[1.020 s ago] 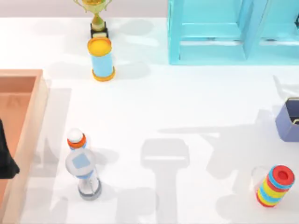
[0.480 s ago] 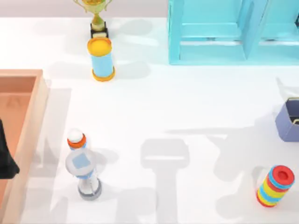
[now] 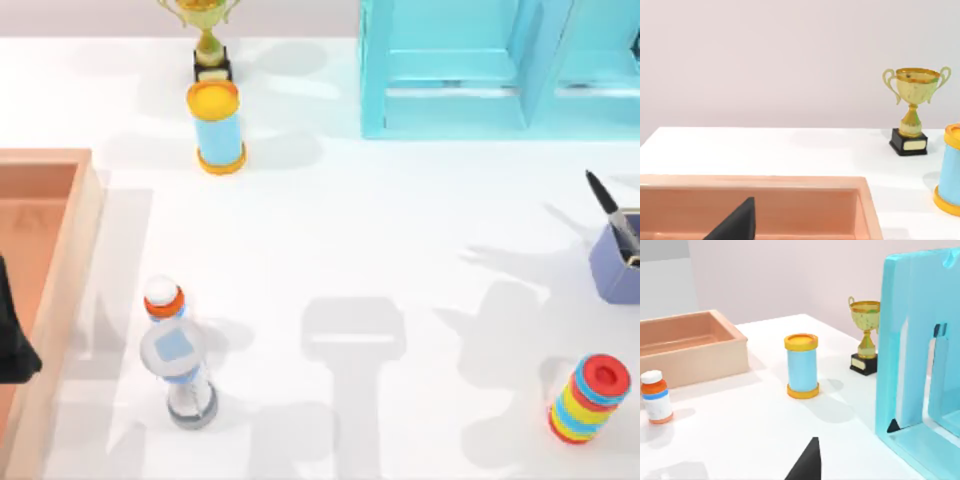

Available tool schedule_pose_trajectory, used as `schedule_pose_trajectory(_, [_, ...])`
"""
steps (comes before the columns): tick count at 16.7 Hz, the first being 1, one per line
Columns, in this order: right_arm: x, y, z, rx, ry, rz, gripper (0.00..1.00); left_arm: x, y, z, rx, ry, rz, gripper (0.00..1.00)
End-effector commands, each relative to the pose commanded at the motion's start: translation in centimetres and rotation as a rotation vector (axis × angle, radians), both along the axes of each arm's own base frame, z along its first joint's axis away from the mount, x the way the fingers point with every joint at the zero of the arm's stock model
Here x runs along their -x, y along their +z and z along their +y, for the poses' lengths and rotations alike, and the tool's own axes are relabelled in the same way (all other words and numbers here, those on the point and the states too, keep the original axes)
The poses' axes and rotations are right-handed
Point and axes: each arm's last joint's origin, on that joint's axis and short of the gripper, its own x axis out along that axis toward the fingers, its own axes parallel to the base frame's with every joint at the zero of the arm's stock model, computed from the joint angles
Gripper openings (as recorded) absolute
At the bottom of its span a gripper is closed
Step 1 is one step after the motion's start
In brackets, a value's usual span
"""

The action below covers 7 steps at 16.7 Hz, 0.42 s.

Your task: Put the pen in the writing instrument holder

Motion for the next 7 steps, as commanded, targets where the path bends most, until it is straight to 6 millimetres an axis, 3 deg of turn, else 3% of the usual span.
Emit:
schedule_pose_trajectory(2, [0.00, 0.00, 0.00, 0.000, 0.000, 0.000, 1.00, 0.00, 0.00, 0.00, 0.000, 0.000, 0.000, 1.00])
schedule_pose_trajectory(7, [0.00, 0.00, 0.00, 0.000, 0.000, 0.000, 1.00, 0.00, 0.00, 0.00, 0.000, 0.000, 0.000, 1.00])
